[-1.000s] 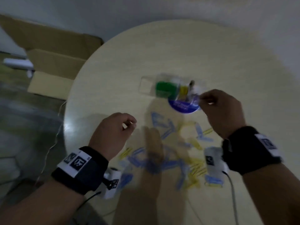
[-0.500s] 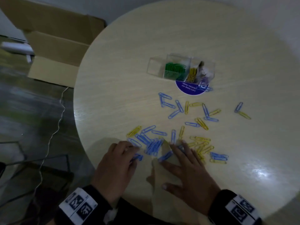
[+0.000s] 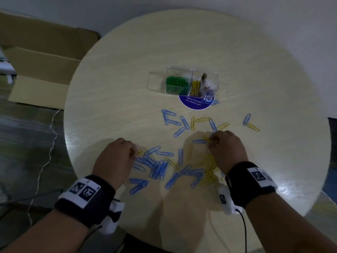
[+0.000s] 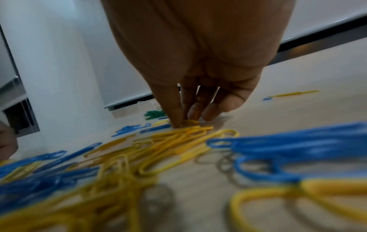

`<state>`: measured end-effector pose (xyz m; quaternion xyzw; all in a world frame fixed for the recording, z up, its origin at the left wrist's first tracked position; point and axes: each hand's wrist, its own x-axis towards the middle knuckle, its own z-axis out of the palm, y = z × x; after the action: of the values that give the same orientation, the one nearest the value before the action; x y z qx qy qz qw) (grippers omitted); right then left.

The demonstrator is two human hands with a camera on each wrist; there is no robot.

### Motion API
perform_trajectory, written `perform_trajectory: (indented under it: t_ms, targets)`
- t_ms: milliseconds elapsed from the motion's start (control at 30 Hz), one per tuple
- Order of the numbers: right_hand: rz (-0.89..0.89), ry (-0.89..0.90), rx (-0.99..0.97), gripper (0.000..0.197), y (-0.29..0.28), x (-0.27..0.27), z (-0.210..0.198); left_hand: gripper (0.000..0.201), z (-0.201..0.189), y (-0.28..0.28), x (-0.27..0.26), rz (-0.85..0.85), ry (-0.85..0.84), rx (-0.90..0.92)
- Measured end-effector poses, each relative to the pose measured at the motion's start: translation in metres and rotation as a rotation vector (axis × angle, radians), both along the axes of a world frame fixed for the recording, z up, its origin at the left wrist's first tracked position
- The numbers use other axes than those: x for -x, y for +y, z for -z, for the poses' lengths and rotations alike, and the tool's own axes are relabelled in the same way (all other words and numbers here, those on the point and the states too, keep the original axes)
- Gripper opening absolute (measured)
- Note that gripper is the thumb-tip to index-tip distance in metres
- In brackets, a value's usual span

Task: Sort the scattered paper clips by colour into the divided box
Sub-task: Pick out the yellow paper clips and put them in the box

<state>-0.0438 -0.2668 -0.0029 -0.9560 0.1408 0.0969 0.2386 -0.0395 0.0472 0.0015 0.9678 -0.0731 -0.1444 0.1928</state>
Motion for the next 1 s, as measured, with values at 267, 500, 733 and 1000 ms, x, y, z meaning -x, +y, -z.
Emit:
perform_trajectory:
  t_ms: [267,500,733,1000]
  targets:
    - [-0.024,0.096,0.024,0.016,-0.005,0.001,-0.010,0.014,-0.010,0.001,-0.018,-0.100,0.036,0.158]
    - [-0.040,0.102,0.022,0.015,-0.008,0.004,-0.013,0.015,-0.014,-0.056,-0.005,0.315,-0.115,0.206]
    - [-0.126,-0.063,-0.185,0.012,0.012,0.020,-0.010,0.015,0.009,-0.038,0.012,0.340,-0.016,0.136]
    - [-0.508,-0.182,-0.105,0.013,0.011,0.009,-0.013,0.014,-0.003,-0.038,0.001,0.400,-0.145,0.162]
